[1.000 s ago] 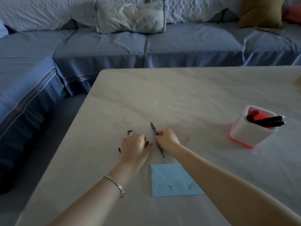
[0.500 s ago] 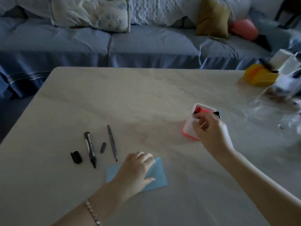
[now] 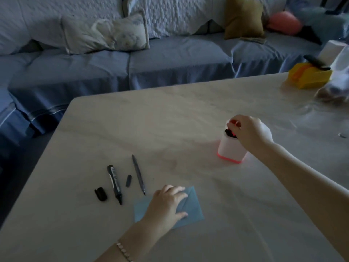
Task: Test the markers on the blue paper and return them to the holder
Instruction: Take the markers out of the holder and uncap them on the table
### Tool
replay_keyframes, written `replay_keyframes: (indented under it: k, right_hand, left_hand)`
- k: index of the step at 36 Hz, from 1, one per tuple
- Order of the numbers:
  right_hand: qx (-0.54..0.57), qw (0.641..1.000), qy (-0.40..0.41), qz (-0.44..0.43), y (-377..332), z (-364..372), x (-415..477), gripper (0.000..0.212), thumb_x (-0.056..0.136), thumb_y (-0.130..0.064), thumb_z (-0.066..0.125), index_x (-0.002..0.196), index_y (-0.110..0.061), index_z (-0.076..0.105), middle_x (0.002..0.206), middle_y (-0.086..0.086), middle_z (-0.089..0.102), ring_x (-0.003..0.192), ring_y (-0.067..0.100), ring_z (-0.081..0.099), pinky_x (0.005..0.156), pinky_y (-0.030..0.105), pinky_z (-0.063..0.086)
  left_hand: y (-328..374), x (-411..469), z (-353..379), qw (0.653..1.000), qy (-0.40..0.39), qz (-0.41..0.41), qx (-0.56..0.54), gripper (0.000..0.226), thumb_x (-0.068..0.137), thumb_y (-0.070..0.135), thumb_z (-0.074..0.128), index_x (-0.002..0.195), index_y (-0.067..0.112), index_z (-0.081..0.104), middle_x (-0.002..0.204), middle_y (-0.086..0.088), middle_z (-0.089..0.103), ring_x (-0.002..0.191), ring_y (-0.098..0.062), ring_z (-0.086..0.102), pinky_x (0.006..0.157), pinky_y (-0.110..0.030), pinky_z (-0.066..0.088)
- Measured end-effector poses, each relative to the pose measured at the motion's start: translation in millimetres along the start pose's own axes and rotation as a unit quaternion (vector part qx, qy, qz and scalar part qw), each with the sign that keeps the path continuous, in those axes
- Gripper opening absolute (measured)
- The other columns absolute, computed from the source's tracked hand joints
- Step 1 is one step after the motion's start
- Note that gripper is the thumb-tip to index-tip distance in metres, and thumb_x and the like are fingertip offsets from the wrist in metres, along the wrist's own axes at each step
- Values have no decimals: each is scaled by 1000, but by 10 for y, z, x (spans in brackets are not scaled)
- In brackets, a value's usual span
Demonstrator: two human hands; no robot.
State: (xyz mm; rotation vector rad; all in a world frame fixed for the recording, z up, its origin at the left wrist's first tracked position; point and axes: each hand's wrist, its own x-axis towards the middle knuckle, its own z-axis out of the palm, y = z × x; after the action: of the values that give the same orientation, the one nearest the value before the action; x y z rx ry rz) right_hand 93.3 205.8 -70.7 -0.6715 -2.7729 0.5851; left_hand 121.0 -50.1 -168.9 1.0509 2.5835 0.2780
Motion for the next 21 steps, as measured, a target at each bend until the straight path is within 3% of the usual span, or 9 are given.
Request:
replay_keyframes:
  k: [3, 6, 8, 10, 13, 15, 17, 21]
  right_hand:
    - [19, 996, 85, -31, -60, -137, -139, 25, 93, -30, 47, 106, -15, 63, 106, 8, 65, 85, 27, 55, 66, 30, 36]
    - [101, 967, 195, -128, -122, -253, -400, 24, 90, -28, 54, 103, -13, 66, 95, 5, 65, 68, 17, 51, 64, 30, 41]
    - [138, 945, 210, -208, -144, -264, -585, 27, 87, -28, 56, 102, -10, 69, 86, 3, 64, 64, 13, 52, 61, 26, 46]
    - [178, 933, 176, -260, -158, -174, -761, 29, 87, -28, 57, 102, -7, 70, 85, 7, 65, 68, 11, 55, 63, 19, 45]
    - [188, 920, 110, -326, -185, 97, -993, 30, 88, -31, 56, 101, -9, 72, 86, 6, 69, 71, 9, 59, 63, 22, 50]
    - [172, 908, 79, -374, -225, 307, -1128, 25, 87, -29, 59, 102, -14, 72, 86, -1, 67, 69, 9, 61, 59, 25, 52]
    - [154, 897, 63, -410, -289, 501, -1249, 22, 85, -26, 62, 105, -21, 69, 90, -6, 64, 70, 7, 58, 56, 21, 50]
    - [148, 888, 29, -434, -458, 728, -1398, 31, 84, -18, 61, 113, -27, 58, 95, -4, 68, 77, 11, 62, 54, 25, 52]
  left_hand:
    - [-8, -3, -14, 1000, 8, -3, 5, 50, 89, 43, 51, 136, 28, 40, 149, 17, 25, 134, -7, 21, 105, -22, 15]
    - [-11, -1, -31, 998, 65, 0, -13, 40, 94, 43, 43, 130, 27, 47, 146, 17, 30, 133, -4, 23, 98, -18, 12]
    - [-10, -1, -63, 989, 134, -4, -65, 36, 95, 42, 43, 123, 24, 56, 137, 14, 44, 129, -3, 34, 96, -15, 16]
    - [38, -11, -174, 964, 178, -40, -195, 37, 93, 45, 43, 111, 20, 64, 117, 10, 61, 113, -3, 52, 96, -19, 33]
    - [148, -62, -442, 874, 114, -102, -462, 47, 94, 52, 29, 103, 22, 64, 97, 8, 70, 87, 2, 62, 75, -20, 43]
    - [171, -86, -561, 798, 49, -121, -588, 48, 95, 47, 24, 101, 21, 64, 94, 6, 71, 85, -5, 65, 70, -21, 43]
    - [173, -139, -632, 743, 34, -125, -656, 40, 97, 38, 33, 95, 17, 66, 90, 1, 70, 84, -11, 64, 72, -24, 45]
    - [128, -292, -645, 674, 78, -187, -710, 21, 96, 17, 45, 85, 9, 61, 83, -8, 63, 80, -18, 62, 66, -25, 53]
